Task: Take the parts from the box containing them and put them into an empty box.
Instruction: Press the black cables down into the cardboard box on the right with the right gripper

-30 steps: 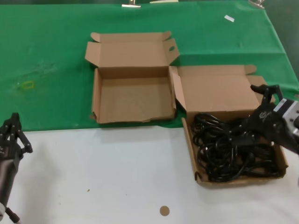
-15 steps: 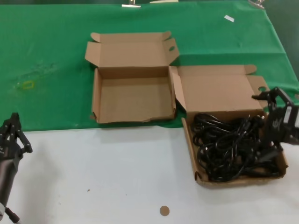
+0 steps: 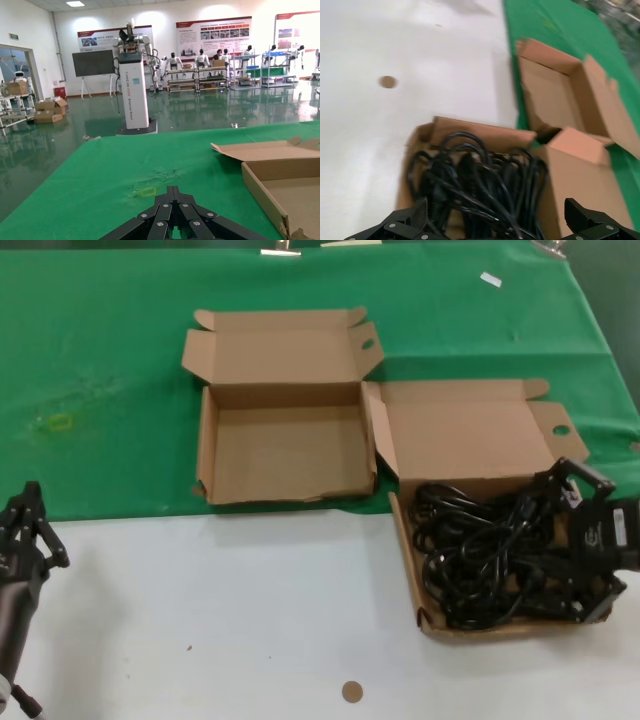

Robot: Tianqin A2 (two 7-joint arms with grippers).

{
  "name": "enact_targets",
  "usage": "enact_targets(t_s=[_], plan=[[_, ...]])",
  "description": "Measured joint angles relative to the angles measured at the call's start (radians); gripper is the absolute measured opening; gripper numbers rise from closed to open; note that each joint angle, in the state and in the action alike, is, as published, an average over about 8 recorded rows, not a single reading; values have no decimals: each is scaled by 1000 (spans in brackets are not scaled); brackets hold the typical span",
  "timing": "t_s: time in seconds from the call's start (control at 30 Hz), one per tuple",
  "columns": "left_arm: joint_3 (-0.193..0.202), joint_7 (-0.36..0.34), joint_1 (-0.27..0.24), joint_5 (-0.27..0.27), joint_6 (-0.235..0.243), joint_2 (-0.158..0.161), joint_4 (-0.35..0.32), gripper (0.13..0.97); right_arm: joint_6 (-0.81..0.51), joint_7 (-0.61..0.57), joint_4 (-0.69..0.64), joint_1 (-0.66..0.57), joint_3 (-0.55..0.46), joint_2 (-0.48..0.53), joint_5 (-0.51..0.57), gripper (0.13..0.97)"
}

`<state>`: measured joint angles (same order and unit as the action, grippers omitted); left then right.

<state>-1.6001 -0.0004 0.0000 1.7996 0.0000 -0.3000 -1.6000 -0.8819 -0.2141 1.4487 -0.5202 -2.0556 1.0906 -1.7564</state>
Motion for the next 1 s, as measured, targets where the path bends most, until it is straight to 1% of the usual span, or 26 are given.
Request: enact_targets(t_s=[0.17,0.4,0.6,0.8,1.0], plan=[[0,0,0,0,0,0,0,144,-115,-81,-66,-60,8,-49,35,966],[0,0,0,0,0,0,0,144,-197,-139,-170,-154,-4,-126,118,966],[0,0,0,0,0,0,0,144,-244,-173,-251,-226,-20,-184,188,959],[0,0,0,0,0,0,0,144,-268,-199,-311,-274,-34,-228,244,949],[0,0,0,0,0,0,0,144,-282,-216,-350,-298,-44,-260,282,885]])
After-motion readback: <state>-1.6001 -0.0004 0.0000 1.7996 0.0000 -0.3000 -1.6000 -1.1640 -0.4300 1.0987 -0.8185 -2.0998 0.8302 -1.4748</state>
